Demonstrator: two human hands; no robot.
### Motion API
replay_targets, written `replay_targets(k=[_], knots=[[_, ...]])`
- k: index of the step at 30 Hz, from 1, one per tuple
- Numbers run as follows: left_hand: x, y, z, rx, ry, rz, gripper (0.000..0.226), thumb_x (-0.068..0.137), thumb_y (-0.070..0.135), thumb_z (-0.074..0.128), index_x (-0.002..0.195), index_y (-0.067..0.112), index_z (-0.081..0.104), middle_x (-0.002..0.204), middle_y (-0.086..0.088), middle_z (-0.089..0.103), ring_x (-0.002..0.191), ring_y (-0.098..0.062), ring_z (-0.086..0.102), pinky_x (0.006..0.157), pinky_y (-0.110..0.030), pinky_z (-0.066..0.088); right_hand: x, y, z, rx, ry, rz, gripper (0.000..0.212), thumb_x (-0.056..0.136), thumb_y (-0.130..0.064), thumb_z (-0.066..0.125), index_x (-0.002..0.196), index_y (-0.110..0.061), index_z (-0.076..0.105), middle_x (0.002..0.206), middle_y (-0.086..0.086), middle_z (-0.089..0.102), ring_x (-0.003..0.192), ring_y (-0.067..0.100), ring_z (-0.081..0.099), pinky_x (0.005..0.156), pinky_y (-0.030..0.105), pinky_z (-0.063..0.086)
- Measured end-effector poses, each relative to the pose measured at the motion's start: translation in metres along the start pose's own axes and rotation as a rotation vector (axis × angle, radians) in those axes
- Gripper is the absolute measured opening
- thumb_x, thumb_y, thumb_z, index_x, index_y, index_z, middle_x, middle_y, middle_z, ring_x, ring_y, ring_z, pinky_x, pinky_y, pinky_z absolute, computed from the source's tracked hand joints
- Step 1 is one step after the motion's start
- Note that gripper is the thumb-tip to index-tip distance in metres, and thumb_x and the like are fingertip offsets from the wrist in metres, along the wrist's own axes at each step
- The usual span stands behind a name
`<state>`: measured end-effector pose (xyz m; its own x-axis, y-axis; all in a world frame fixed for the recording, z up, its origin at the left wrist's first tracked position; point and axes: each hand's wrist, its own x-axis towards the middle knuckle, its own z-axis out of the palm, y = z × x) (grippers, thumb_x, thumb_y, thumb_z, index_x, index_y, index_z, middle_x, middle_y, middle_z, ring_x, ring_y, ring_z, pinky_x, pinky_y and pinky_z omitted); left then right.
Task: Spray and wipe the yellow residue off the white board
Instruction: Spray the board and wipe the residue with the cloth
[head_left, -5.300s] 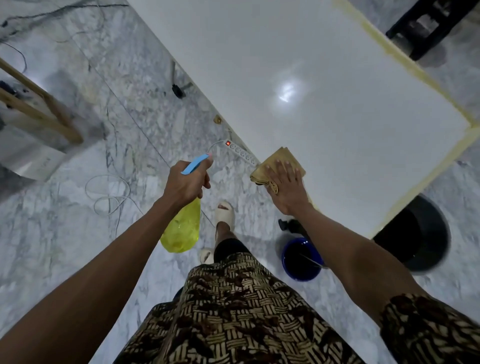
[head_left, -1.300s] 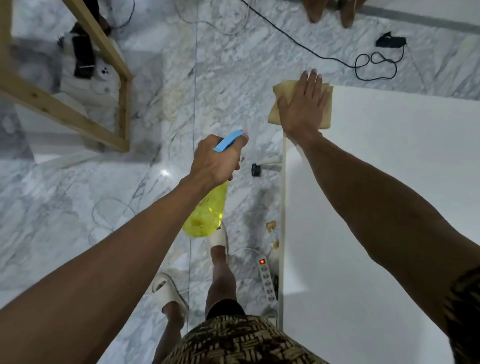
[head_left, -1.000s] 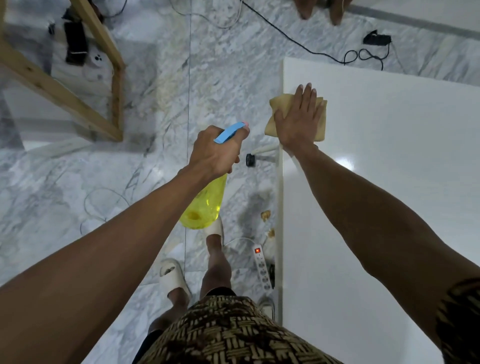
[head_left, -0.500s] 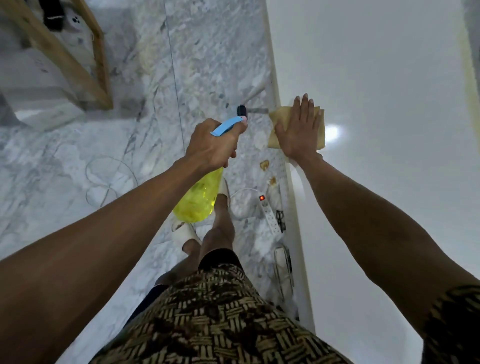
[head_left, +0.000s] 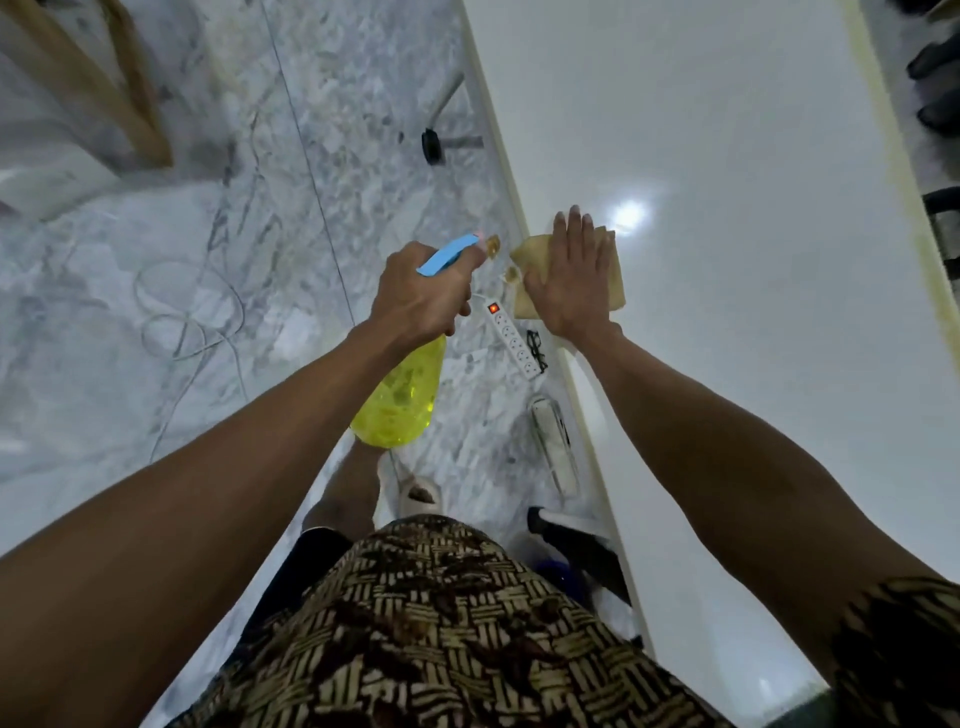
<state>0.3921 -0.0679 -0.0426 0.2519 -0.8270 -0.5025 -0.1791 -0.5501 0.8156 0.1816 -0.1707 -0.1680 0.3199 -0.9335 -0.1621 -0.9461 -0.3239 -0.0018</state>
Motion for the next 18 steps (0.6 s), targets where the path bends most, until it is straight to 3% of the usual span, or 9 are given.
replay_targets(k=[5, 13, 18], knots=[[-0.080, -0.030, 0.043, -0.027, -0.011, 0.015, 0.059, 0.103, 0.049, 0.063, 0.076, -0.002, 0.072, 0.074, -0.018, 0.074, 0.038, -0.008, 0.056, 0.045, -0.018, 0.047, -0.100, 0.024, 0.015, -0.033, -0.017, 0.010, 0.082, 0.098, -0.060, 0.022, 0.157, -0.004, 0.012, 0.166, 0.018, 0.010, 0.154, 0.033, 0.008, 0.124, 0.054, -0.001], [-0.200, -0.092, 0.094, 0.039, -0.063, -0.011, 0.064, 0.104, 0.048, 0.061, 0.076, -0.008, 0.073, 0.076, -0.019, 0.077, 0.041, -0.014, 0.059, 0.048, -0.019, 0.049, -0.258, 0.057, 0.032, -0.011, -0.048, 0.043, 0.081, 0.099, -0.059, 0.024, 0.157, -0.004, 0.014, 0.166, 0.018, 0.011, 0.154, 0.033, 0.008, 0.124, 0.054, 0.001], [-0.271, -0.130, 0.130, 0.061, -0.129, 0.026, 0.059, 0.103, 0.047, 0.063, 0.070, -0.001, 0.072, 0.074, -0.017, 0.076, 0.043, -0.016, 0.060, 0.050, -0.022, 0.052, -0.352, 0.074, 0.040, -0.001, -0.058, 0.073, 0.083, 0.095, -0.058, 0.022, 0.157, -0.002, 0.016, 0.165, 0.019, 0.011, 0.154, 0.034, 0.009, 0.123, 0.056, 0.001]])
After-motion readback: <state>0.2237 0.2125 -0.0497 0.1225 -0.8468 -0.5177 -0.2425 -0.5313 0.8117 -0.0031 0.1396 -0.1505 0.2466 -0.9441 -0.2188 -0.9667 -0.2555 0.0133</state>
